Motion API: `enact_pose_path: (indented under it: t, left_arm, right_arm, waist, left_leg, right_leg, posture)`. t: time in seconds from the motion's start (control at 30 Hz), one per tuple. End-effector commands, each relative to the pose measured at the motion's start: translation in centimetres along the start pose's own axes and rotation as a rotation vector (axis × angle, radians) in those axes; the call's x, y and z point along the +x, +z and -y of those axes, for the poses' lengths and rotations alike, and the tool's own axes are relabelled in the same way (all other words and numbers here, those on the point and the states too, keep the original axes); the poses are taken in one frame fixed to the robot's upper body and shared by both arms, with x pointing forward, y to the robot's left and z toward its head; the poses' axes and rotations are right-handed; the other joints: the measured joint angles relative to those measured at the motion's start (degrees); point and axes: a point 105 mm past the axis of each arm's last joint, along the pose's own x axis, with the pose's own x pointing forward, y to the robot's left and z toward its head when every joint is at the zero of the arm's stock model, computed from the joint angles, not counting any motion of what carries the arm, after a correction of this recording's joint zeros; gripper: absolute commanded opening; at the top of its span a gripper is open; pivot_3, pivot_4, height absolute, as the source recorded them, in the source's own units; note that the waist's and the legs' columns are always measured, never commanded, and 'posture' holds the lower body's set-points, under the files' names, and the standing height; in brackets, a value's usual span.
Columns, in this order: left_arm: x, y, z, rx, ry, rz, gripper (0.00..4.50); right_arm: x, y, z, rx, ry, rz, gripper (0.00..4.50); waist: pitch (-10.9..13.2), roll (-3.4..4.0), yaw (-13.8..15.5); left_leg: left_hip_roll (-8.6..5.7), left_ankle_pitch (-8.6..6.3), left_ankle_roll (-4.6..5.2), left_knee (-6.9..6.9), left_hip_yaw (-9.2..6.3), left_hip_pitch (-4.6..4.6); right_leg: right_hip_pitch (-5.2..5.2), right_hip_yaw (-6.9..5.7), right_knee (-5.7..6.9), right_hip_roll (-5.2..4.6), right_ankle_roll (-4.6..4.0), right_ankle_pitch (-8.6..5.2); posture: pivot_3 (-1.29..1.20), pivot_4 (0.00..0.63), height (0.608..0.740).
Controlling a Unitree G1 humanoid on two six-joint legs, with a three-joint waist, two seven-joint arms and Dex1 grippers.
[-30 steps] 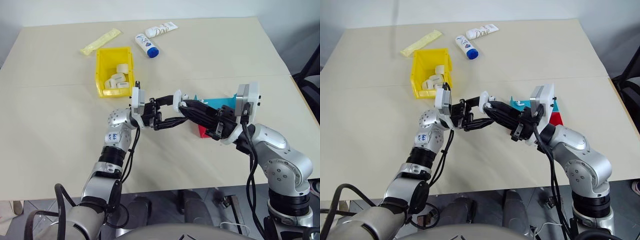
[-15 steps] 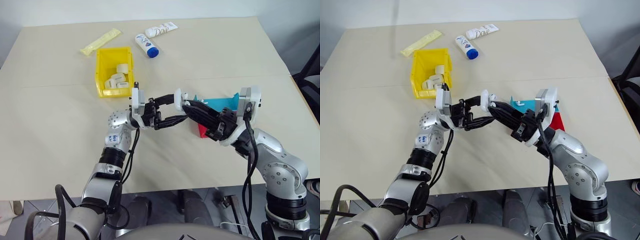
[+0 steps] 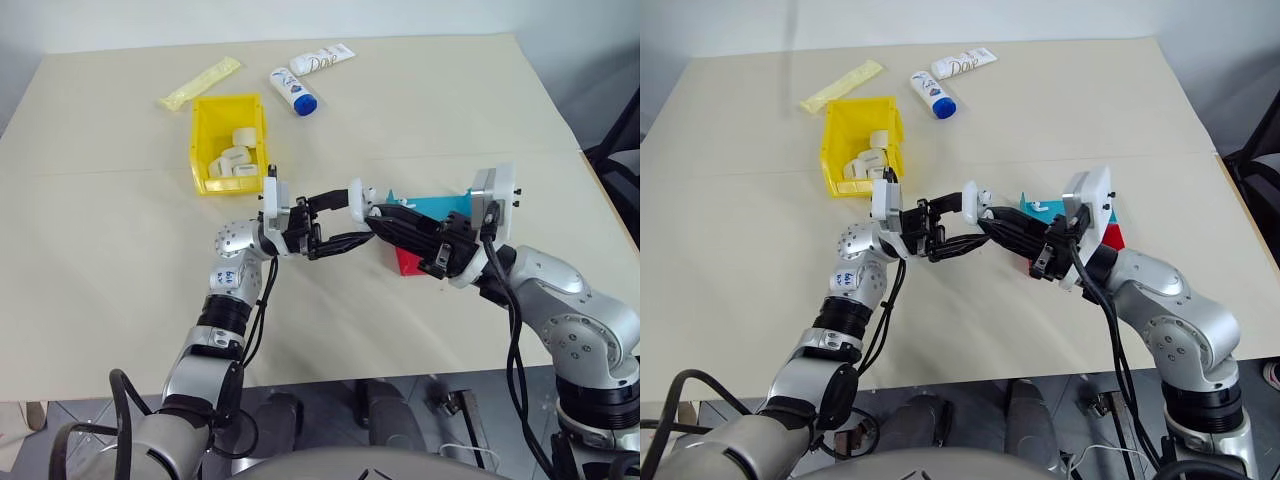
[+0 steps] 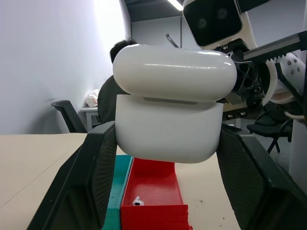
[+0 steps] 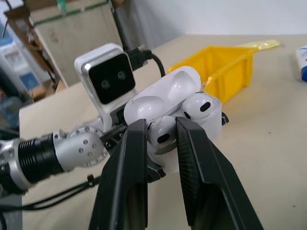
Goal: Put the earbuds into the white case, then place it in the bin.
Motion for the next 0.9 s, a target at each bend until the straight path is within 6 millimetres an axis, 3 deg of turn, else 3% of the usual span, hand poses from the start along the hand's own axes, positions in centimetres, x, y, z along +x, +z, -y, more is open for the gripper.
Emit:
enact_pose_path:
  t: [0.03,0.5,0.67,0.9]
  left_arm:
    - [0.8,2.3,0.3,0.099,-0.057,0.094,2.76]
    - [0.7,2.3,0.2,0.103,-0.041,0.096,2.76]
    - [0.6,2.2,0.2,0.104,-0.044,0.092,2.76]
    - [0.5,1.9,0.3,0.099,-0.046,0.084,2.76]
  right_arm:
    - [-0.7,-1.7,2.5,0.013,-0.113,-0.126,0.47]
    - [-0.3,-0.5,1.5,-0.022,-0.058,-0.116,0.47]
    - [-0.2,0.0,1.3,-0.052,-0.051,-0.091,2.1]
    - [-0.1,1.0,0.9,-0.09,-0.036,-0.069,2.1]
  waist:
    - [0.0,0.0,0.08]
    - [0.0,-0.02,0.14]
    - [-0.01,-0.04,0.15]
    - [-0.01,-0.04,0.13]
  left_leg:
    - [0.0,0.0,0.0,0.0,0.0,0.0]
    - [-0.01,0.0,0.0,0.03,-0.02,-0.03]
    - [-0.01,0.0,0.0,0.03,-0.02,-0.03]
    - [0.0,0.0,0.0,0.03,-0.01,-0.03]
  right_leg:
    - [0.0,0.0,0.0,0.0,0.0,0.0]
    - [0.0,-0.01,0.0,-0.02,0.0,0.0]
    - [0.0,-0.01,0.0,-0.02,0.0,0.0]
    - [0.0,-0.01,0.0,-0.01,0.0,0.0]
  posture:
    - [0.0,0.15,0.74]
    - [0.0,0.15,0.74]
    - [0.0,0.15,0.74]
    - [0.0,0.15,0.74]
